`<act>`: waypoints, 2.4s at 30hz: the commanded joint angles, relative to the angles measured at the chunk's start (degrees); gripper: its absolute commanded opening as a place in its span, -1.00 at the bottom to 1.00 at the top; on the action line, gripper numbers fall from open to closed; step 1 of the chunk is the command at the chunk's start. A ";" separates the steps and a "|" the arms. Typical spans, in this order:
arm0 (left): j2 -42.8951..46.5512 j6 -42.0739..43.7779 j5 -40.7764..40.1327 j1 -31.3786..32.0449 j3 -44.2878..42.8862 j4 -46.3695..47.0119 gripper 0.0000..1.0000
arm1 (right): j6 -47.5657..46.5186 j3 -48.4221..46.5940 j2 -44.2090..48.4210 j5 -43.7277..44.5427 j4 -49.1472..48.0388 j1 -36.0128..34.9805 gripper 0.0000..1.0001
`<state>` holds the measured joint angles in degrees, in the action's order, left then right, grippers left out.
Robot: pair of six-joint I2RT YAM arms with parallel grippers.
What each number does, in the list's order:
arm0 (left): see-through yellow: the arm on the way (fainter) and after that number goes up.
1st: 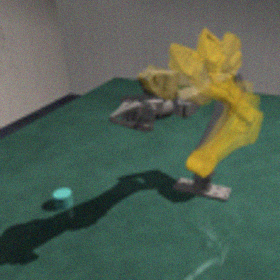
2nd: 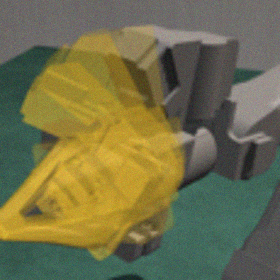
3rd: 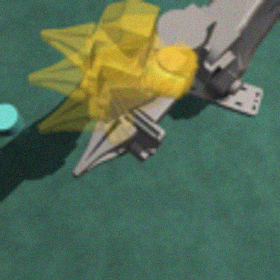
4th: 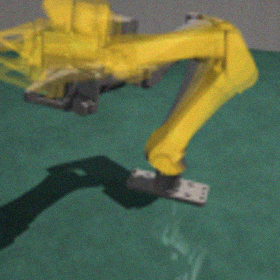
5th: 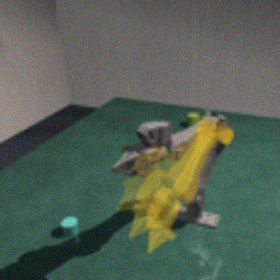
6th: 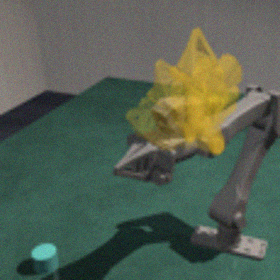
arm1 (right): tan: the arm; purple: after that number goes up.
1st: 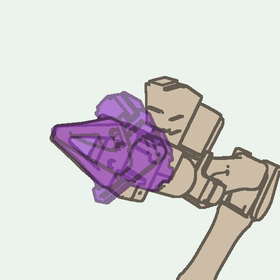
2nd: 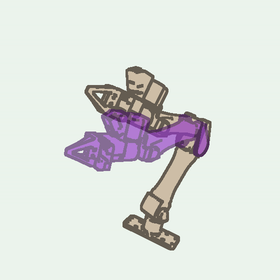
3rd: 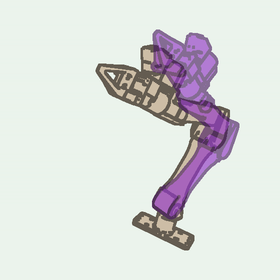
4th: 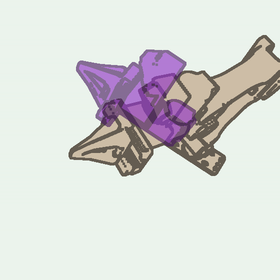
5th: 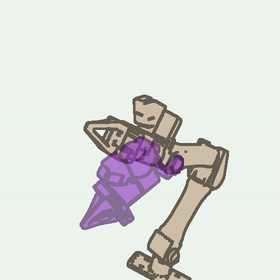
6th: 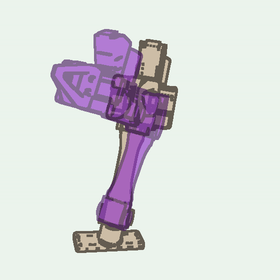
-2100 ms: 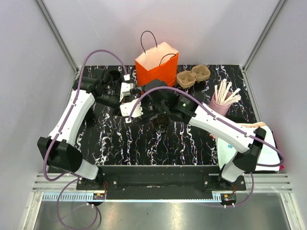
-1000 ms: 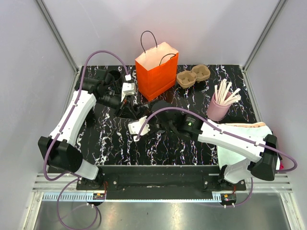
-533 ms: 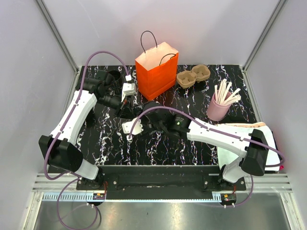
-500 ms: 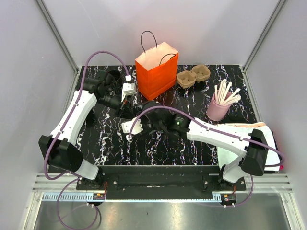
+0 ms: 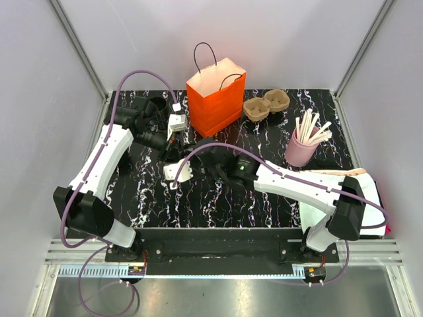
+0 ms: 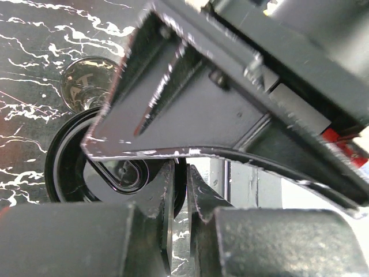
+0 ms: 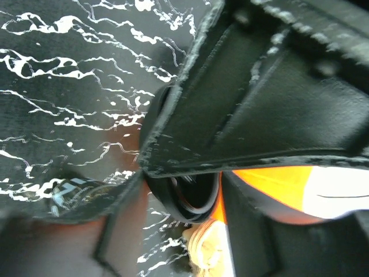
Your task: Pack the takeout coffee
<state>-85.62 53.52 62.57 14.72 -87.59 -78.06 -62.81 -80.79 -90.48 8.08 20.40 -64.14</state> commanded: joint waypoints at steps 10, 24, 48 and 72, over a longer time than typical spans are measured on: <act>2.04 1.06 2.30 -0.04 -0.64 -10.53 0.01 | 4.00 -2.61 1.62 1.24 1.47 -0.55 -0.41; 4.41 -9.21 -7.01 -1.71 -19.90 4.99 0.98 | 18.24 -5.07 8.65 -7.90 12.55 -0.46 -0.39; 4.77 -29.87 21.11 -1.80 2.25 47.47 0.98 | 49.52 -12.90 14.46 -52.42 13.97 30.98 -0.35; 2.56 -98.80 -2.18 0.75 28.53 130.40 0.98 | 75.03 -1.21 10.14 -68.55 -13.73 43.66 -0.32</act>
<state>-83.90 -42.92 62.41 15.29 -59.11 46.63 10.41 -83.66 -83.22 -61.56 11.35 -21.34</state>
